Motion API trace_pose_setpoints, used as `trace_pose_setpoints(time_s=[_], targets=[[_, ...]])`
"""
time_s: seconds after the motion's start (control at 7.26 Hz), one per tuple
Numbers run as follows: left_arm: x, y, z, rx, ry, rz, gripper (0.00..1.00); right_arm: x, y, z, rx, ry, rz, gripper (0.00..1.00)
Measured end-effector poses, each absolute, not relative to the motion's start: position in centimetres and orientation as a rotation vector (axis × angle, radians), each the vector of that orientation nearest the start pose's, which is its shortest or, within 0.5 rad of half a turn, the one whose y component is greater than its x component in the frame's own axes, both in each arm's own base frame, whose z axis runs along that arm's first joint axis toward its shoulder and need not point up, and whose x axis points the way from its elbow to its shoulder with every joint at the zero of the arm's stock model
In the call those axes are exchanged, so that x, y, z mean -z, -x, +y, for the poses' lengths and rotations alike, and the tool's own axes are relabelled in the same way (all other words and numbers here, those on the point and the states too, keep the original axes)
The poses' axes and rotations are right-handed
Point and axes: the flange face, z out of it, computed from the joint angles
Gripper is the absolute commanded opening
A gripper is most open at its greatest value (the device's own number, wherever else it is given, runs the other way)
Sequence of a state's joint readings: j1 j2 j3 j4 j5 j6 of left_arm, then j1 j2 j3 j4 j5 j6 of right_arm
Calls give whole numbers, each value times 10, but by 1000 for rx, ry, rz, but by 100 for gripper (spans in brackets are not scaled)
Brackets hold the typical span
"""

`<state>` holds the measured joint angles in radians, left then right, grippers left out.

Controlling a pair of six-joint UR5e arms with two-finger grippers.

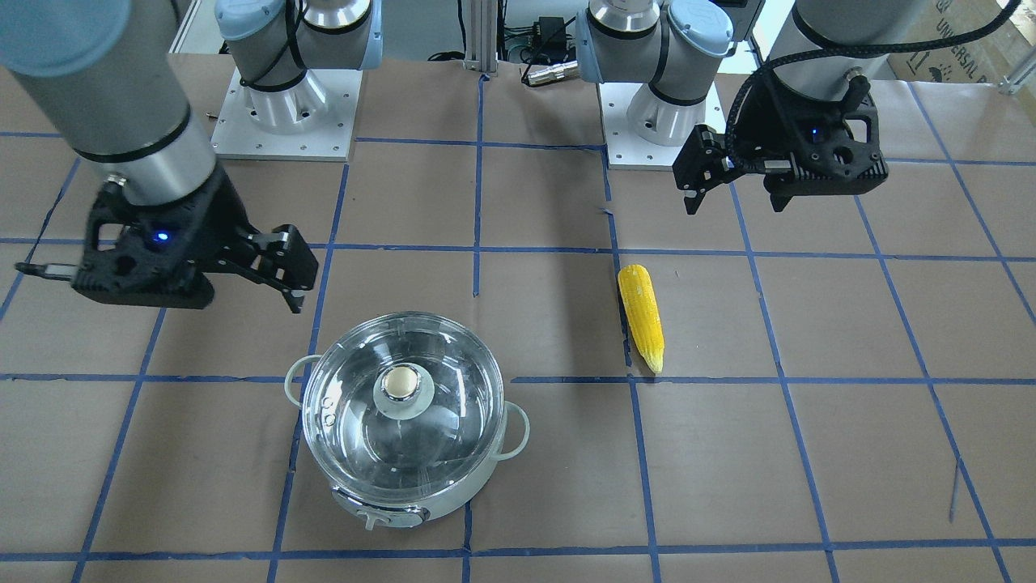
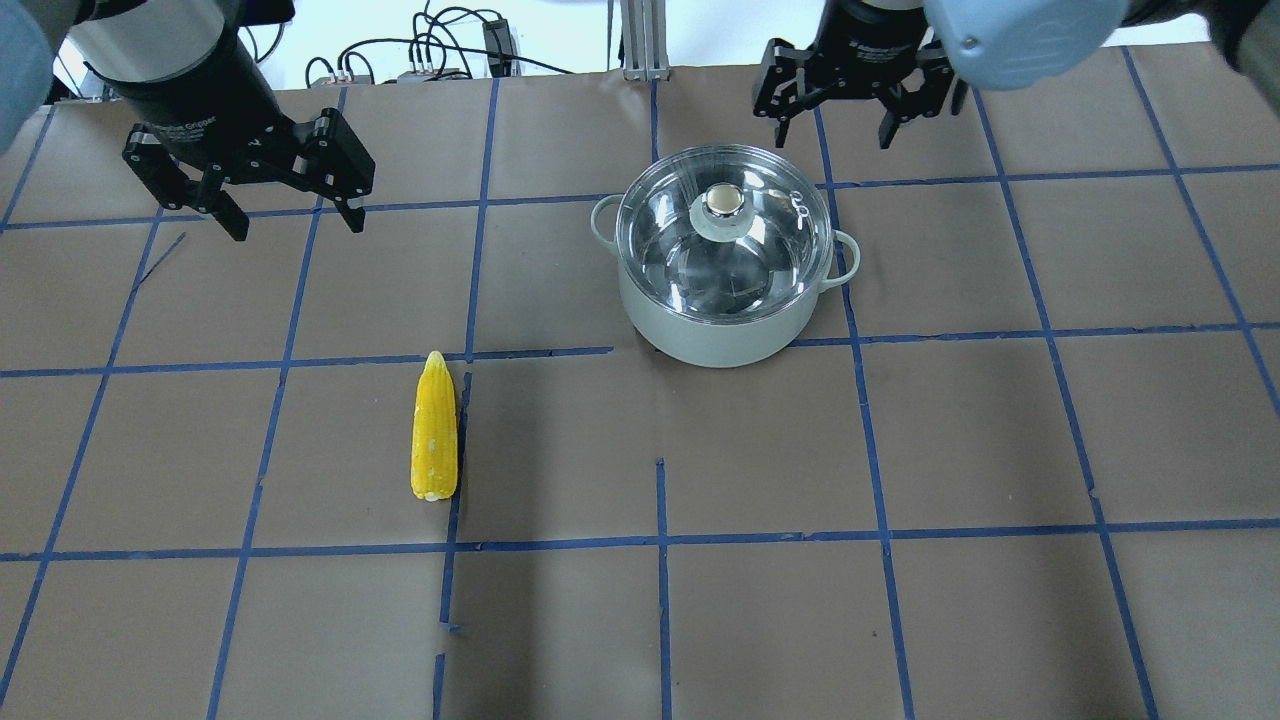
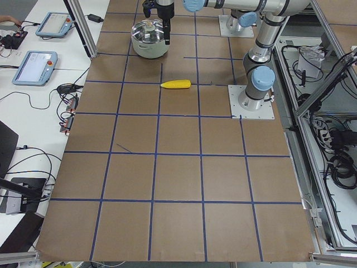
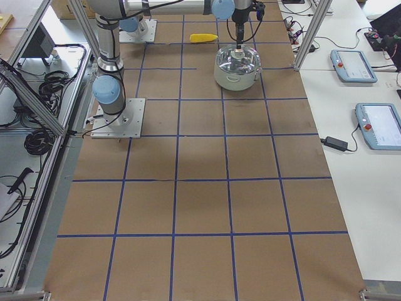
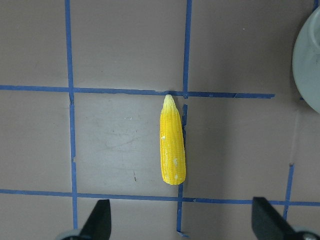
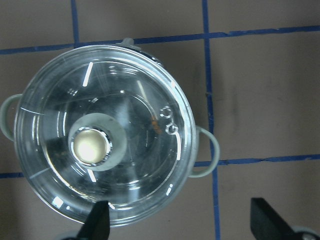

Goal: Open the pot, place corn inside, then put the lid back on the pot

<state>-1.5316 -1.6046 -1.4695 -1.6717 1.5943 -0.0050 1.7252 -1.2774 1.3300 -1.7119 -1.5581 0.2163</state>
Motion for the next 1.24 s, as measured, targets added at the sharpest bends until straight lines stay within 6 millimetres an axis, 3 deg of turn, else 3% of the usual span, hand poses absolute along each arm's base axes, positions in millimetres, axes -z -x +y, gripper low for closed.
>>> trace_pose_setpoints(time_s=[0.14, 0.41, 1.24], targets=[[-511, 111, -507, -53, 68, 3119, 100, -444, -258, -603, 117, -107, 3108, 100], [-510, 111, -508, -55, 69, 3120, 100, -419, -281, -624, 92, -115, 3112, 100], [-510, 109, -509, -51, 73, 3122, 100, -367, -291, -651, 63, -125, 3117, 99]])
